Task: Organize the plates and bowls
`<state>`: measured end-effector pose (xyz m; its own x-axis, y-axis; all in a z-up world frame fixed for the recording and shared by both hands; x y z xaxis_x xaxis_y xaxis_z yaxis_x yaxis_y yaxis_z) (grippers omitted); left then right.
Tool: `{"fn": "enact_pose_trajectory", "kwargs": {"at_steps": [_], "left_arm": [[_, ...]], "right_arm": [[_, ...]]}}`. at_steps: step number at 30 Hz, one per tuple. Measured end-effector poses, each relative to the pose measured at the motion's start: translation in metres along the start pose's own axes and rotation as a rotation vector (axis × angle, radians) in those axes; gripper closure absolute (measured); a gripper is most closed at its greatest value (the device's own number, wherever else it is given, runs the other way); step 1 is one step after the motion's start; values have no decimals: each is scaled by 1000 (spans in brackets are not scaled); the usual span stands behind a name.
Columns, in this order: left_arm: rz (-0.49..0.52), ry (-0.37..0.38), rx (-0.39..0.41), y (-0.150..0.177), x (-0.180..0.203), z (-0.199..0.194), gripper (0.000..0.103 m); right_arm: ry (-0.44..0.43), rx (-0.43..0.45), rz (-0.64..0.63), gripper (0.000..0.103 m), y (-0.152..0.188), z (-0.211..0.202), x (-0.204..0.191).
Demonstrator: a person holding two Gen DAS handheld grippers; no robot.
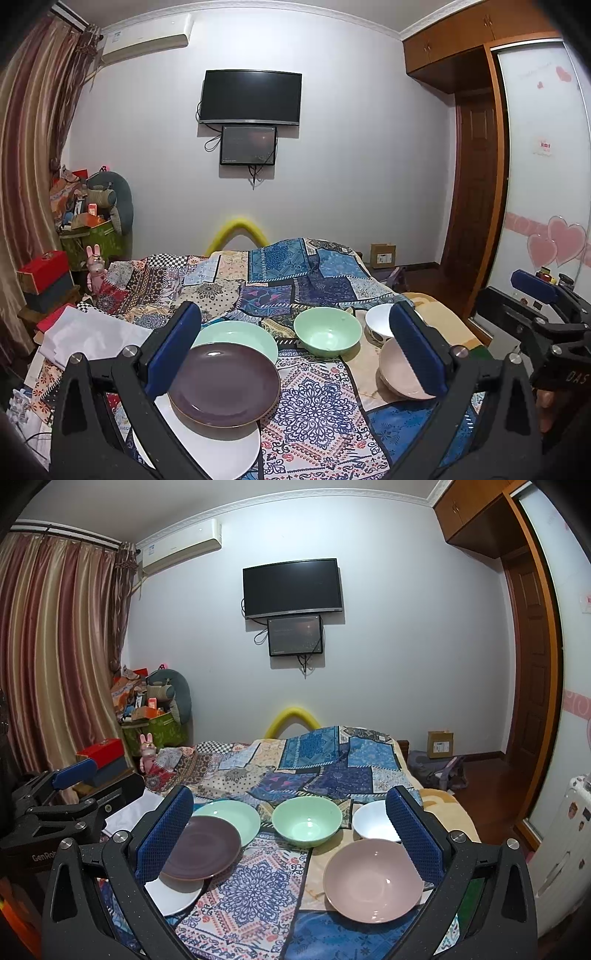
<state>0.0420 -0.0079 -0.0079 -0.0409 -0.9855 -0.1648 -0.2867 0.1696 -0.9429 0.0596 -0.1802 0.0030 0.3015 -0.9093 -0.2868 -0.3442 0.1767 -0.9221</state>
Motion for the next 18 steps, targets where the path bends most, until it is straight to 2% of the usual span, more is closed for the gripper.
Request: {"fn": "enact_pose_trajectory", "kwargs": {"at_steps": [18], "left_arm": [[-2, -1, 0, 2, -1, -2, 0]], "right_arm": [[-1, 2, 0, 0, 0, -1, -1]]}}
Point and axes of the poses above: each gripper's, at about its wrist camera, not at the fingertips, and z roughly the way its jaws point, x to its right, y to its underside, the point moved 5 cm from there along z, roughly the way its jaws point, and after that the axes turned 13 degrees about z, right-handed, at the moved point
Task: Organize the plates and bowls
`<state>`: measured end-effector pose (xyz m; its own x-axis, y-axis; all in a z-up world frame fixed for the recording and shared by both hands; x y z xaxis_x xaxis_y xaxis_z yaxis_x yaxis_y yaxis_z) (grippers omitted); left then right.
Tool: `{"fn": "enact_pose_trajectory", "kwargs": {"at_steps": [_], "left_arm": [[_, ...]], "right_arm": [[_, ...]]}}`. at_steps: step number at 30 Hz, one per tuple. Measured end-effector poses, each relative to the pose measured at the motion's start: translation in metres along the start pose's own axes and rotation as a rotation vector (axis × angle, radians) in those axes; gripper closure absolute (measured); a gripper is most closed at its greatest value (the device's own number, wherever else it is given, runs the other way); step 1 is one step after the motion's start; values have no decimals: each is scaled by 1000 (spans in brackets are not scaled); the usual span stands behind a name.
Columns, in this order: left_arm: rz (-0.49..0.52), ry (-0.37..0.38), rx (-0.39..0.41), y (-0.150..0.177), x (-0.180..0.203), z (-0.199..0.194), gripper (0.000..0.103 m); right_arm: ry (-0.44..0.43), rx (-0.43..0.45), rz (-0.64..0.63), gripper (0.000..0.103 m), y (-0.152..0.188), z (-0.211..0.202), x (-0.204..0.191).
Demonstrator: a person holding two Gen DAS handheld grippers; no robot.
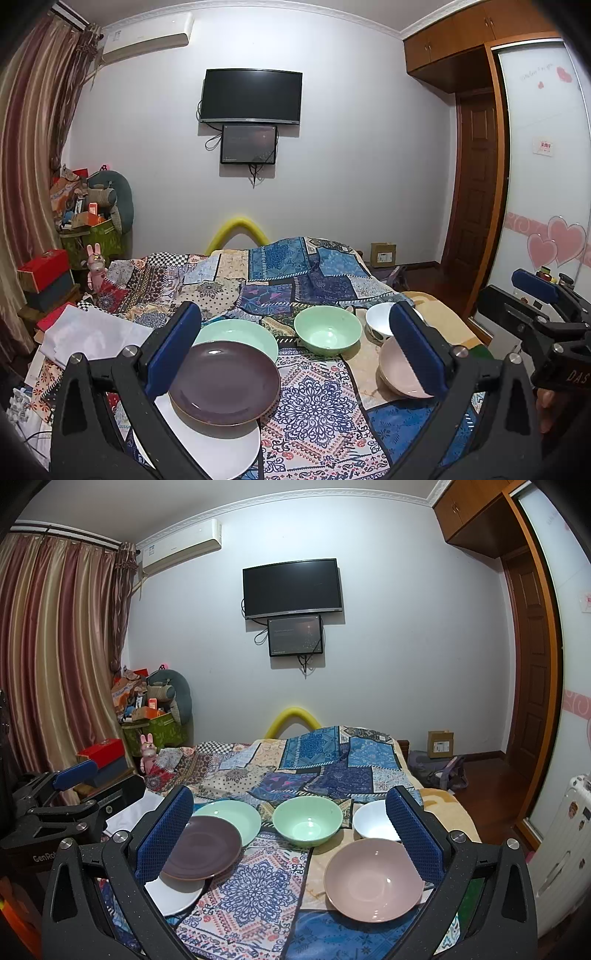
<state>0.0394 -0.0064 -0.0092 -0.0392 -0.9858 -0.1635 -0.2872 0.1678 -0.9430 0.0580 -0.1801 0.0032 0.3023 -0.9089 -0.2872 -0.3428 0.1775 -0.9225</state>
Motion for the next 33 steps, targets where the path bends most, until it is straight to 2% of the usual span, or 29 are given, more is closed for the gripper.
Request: {"fn": "enact_pose_trajectory", "kwargs": {"at_steps": [33], "left_arm": [[2, 7, -1, -3, -3, -5, 0]], "right_arm": [[-2, -7, -1, 0, 0, 0, -4]]}}
Point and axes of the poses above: each gripper's, at about its wrist camera, not at the fingertips, and z roughly the way its jaws point, x to its right, y to its underside, the point moved 5 cm from there along z, roughly the way its jaws point, and after that the axes turned 13 degrees about z, right-handed, at the moved point
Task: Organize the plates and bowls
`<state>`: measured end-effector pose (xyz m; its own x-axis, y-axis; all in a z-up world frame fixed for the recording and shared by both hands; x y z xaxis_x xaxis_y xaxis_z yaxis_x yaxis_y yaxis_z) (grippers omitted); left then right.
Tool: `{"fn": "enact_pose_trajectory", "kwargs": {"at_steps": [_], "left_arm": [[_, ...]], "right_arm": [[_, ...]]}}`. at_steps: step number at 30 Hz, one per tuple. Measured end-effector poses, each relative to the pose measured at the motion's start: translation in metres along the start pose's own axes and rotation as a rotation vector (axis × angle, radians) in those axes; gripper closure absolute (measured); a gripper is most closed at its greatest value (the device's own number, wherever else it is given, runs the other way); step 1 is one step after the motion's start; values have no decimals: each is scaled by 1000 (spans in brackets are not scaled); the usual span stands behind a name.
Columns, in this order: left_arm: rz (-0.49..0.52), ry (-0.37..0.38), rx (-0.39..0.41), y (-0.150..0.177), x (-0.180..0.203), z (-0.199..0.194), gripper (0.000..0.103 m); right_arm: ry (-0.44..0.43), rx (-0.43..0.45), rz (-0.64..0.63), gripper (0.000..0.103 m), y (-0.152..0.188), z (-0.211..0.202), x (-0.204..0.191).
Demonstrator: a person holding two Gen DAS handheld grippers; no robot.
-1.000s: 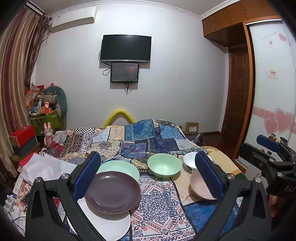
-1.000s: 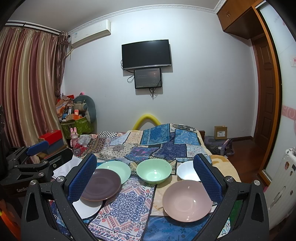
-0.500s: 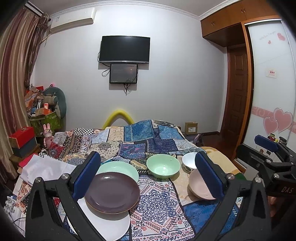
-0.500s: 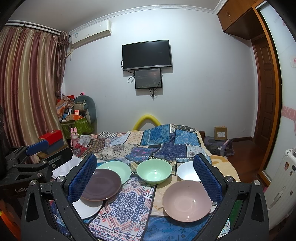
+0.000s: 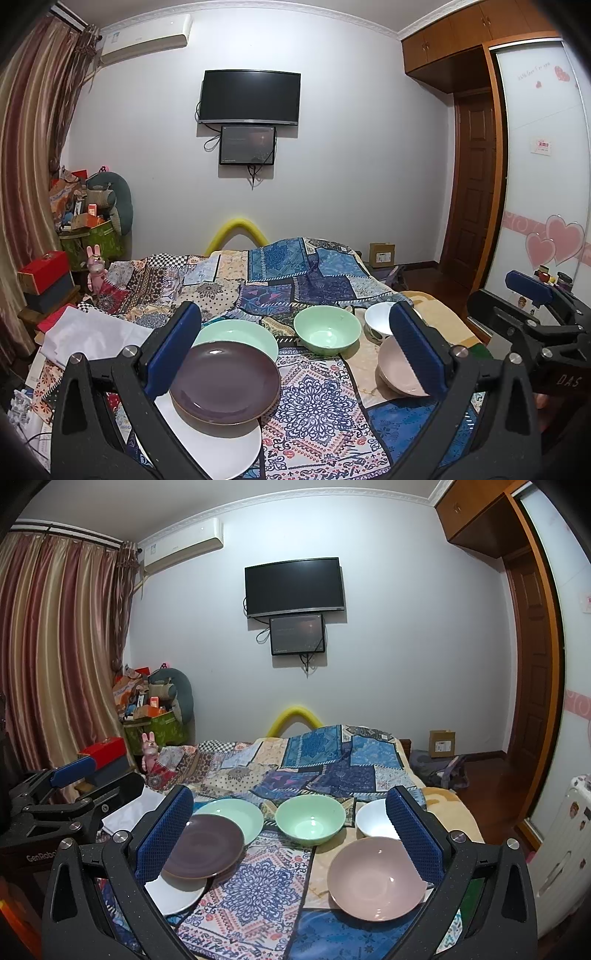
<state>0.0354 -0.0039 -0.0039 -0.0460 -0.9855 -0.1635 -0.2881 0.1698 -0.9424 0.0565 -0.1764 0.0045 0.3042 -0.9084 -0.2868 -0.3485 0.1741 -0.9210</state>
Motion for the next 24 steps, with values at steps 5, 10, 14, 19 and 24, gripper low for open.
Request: {"fn": "enact_pose_trajectory", "kwargs": {"at_steps": [5, 10, 14, 19, 24], "left_arm": [[-1, 0, -14, 4, -3, 5, 0], [1, 5, -50, 13, -13, 15, 0], [-3, -6, -78, 22, -26, 24, 0], [4, -2, -143, 40, -48, 42, 0], [-13, -11, -219, 61, -79, 61, 0]], "right_arm": [[4, -16, -4, 0, 4, 7, -3], [10, -56, -3, 0, 10, 22, -6], [13, -96, 2, 0, 18, 39, -9], [3, -146, -10, 0, 32, 62, -16], [-4, -203, -38, 0, 48, 84, -25]]}}
Point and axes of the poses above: each gripper's, at about its wrist camera, not at the fingertips, and z roughly the way its jaws point, x to its right, y to its underside, the point moved 5 cm from there along z, roughly the way its jaws point, and after that the axes turned 13 degrees about z, right-handed, at the moved point
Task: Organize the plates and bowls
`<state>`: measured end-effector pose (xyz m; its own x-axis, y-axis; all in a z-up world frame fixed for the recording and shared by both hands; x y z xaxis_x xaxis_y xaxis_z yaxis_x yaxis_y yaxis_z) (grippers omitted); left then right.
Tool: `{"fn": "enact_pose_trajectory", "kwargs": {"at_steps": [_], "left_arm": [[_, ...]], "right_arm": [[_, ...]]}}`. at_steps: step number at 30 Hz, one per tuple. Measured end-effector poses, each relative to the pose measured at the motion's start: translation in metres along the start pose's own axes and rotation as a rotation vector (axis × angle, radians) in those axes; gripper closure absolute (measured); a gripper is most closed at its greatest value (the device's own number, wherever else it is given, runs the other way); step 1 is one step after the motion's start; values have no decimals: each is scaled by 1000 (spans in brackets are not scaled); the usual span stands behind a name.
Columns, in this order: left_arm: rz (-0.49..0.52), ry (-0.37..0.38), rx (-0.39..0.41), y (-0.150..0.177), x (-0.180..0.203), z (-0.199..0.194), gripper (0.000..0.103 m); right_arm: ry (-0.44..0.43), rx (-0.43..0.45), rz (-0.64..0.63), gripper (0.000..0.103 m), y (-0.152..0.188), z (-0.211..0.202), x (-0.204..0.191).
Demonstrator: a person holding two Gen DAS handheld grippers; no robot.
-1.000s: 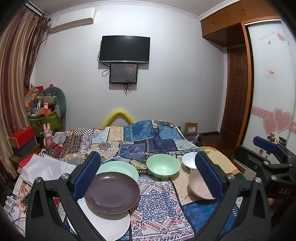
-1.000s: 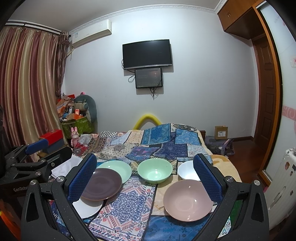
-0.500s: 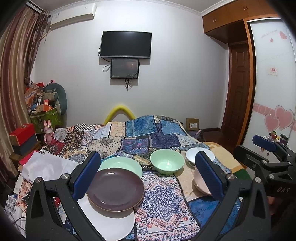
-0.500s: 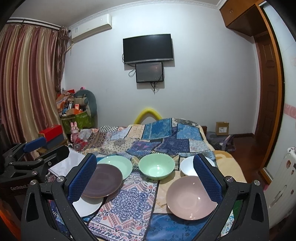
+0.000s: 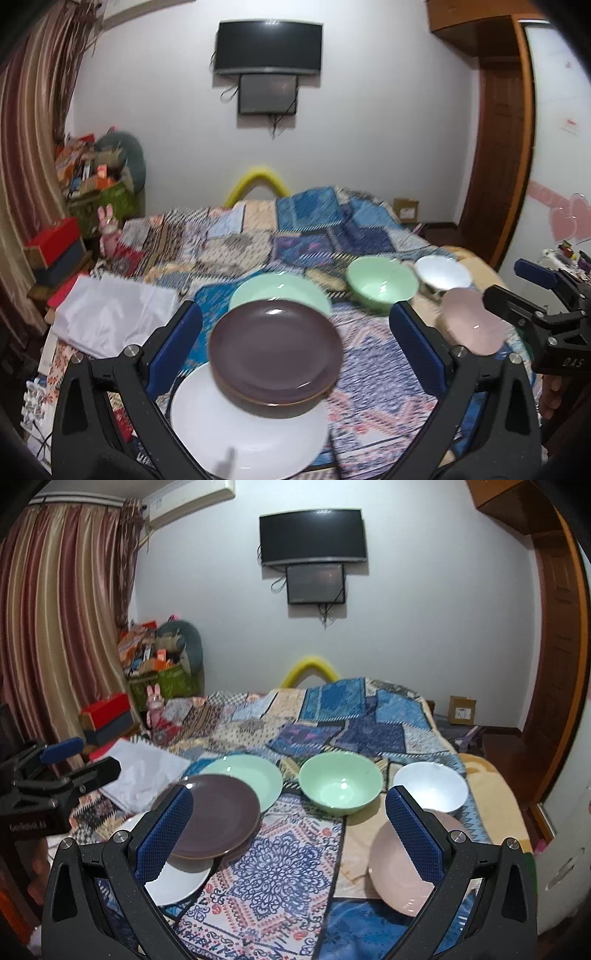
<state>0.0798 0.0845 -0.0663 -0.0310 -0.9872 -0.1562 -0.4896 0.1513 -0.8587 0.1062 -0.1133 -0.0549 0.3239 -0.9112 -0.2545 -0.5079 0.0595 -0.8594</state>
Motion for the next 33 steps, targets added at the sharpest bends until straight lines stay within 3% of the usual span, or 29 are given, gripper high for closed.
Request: {"fn": "enact_pose_trajectory", "kwargs": {"at_steps": [5, 20, 24, 33], "left_arm": [[-11, -16, -98, 20, -33, 30, 13], [-65, 34, -325, 82, -90, 128, 51], [-72, 50, -358, 92, -97, 151, 58], [-103, 126, -409, 106, -98, 183, 65]], "right_arm": [[-5, -80, -9, 1, 13, 32, -7], [8, -323, -7, 37, 53, 126, -18], [5, -375, -6, 50, 65, 144, -19], [-28, -475, 27, 65, 80, 170, -18]]}}
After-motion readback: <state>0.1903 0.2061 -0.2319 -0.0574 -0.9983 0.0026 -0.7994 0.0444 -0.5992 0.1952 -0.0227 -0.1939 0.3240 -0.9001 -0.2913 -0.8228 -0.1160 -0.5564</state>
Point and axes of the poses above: each gripper's, at about its wrist camera, not at the fingertips, and z roughly the way its jaws point, x to its right, y to its underside, the point moved 5 cm from there along z, roughly the way its jaws point, and after that the axes turned 13 degrees about z, right-handed, at the moved point
